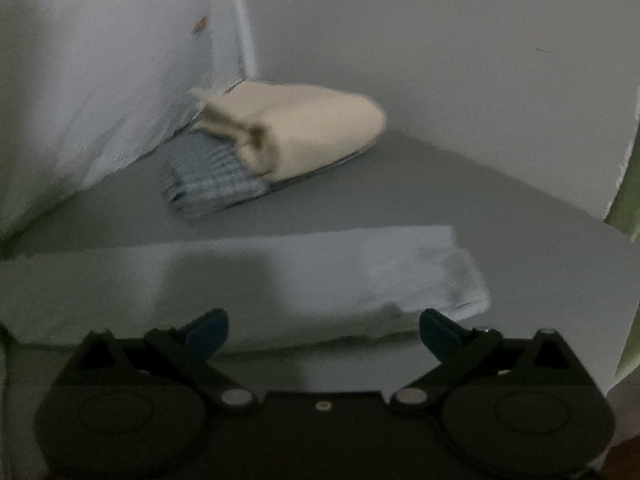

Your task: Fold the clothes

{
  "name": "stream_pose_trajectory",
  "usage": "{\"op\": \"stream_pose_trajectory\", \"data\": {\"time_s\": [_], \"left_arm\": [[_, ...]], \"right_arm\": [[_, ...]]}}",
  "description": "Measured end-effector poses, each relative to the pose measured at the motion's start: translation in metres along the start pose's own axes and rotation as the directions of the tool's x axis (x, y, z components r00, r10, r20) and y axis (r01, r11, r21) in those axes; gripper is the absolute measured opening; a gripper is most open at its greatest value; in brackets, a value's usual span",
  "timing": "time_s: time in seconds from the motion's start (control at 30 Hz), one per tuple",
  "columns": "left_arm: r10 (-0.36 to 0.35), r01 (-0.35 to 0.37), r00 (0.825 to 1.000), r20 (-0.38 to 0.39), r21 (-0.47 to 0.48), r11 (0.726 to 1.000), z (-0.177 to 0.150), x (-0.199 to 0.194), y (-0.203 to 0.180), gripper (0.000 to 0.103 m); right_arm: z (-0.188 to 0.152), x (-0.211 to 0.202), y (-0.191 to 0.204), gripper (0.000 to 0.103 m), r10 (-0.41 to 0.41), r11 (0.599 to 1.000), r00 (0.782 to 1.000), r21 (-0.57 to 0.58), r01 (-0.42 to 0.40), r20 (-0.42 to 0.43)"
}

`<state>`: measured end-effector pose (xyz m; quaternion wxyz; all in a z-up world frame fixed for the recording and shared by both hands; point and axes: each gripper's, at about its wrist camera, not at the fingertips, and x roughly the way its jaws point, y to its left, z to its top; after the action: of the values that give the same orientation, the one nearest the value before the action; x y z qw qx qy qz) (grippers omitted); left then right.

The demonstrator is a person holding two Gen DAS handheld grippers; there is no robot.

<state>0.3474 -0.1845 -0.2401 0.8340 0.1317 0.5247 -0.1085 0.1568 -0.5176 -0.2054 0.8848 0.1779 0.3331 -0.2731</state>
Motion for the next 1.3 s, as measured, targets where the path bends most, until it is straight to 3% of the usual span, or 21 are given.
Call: {"op": "stream_pose_trajectory", "data": {"time_s": [0.17, 0.27, 0.37, 0.47, 0.53, 0.57, 0.63, 0.77, 0.83, 0.97, 1.1, 1.17, 1.23, 1.3], "left_arm": [[0.025, -0.026, 1.000, 0.010, 0.051, 0.998, 0.002, 0.003, -0.011, 0.103], [0.003, -0.003, 1.000, -0.007, -0.005, 1.000, 0.002, 0.005, -0.004, 0.103], [-0.020, 0.019, 1.000, -0.006, -0.078, 0.997, -0.002, 0.007, 0.002, 0.103], [-0.029, 0.030, 1.000, 0.009, -0.095, 0.995, -0.007, 0.006, 0.003, 0.103], [-0.032, 0.033, 0.999, 0.010, -0.099, 0.995, -0.008, 0.005, 0.002, 0.103], [-0.034, 0.034, 0.999, 0.009, -0.101, 0.994, -0.007, 0.005, 0.001, 0.103], [-0.038, 0.039, 0.999, 0.008, -0.105, 0.994, -0.006, 0.007, 0.001, 0.103], [-0.051, 0.053, 0.999, 0.018, -0.134, 0.990, -0.002, 0.004, 0.009, 0.103], [-0.060, 0.064, 0.998, 0.029, -0.173, 0.983, -0.001, 0.001, 0.019, 0.103], [-0.063, 0.094, 0.993, 0.103, -0.331, 0.939, -0.007, -0.022, 0.067, 0.103], [0.002, 0.071, 0.984, 0.180, -0.400, 0.914, -0.024, -0.052, 0.124, 0.103], [0.041, 0.056, 0.978, 0.206, -0.442, 0.895, -0.036, -0.064, 0.157, 0.103], [0.061, 0.070, 0.971, 0.230, -0.523, 0.849, -0.054, -0.075, 0.196, 0.103], [0.070, 0.112, 0.963, 0.262, -0.617, 0.779, -0.077, -0.085, 0.238, 0.103]], "right_arm": [[0.009, 0.015, -0.039, 0.103, -0.077, 0.995, 0.997, 0.068, 0.078, -0.017], [0.013, 0.032, -0.052, 0.103, -0.129, 0.987, 0.988, 0.087, 0.136, -0.081], [0.015, 0.038, -0.045, 0.097, -0.123, 0.991, 0.990, 0.040, 0.126, -0.076], [0.019, 0.041, -0.033, 0.072, -0.108, 0.994, 0.991, -0.025, 0.106, -0.076], [0.021, 0.040, -0.027, 0.038, -0.069, 0.998, 0.995, -0.012, 0.068, -0.067], [0.022, 0.040, -0.023, 0.033, -0.058, 0.998, 0.996, -0.007, 0.057, -0.067], [0.025, 0.039, -0.014, 0.011, -0.080, 0.997, 0.995, -0.018, 0.079, -0.054], [0.035, 0.030, 0.007, 0.009, -0.022, 0.999, 1.000, 0.031, 0.022, -0.014], [0.040, 0.019, 0.031, 0.009, 0.017, 1.000, 0.999, 0.003, -0.017, 0.031], [0.054, -0.010, 0.096, 0.008, 0.136, 0.990, 0.985, -0.048, -0.132, 0.106], [0.066, -0.043, 0.186, 0.007, 0.321, 0.946, 0.935, -0.096, -0.310, 0.152], [0.067, -0.061, 0.245, 0.007, 0.427, 0.901, 0.891, -0.153, -0.405, 0.153], [0.063, -0.080, 0.311, 0.007, 0.544, 0.833, 0.829, -0.205, -0.514, 0.133], [0.053, -0.105, 0.380, 0.007, 0.662, 0.737, 0.744, -0.260, -0.624, 0.089]]}}
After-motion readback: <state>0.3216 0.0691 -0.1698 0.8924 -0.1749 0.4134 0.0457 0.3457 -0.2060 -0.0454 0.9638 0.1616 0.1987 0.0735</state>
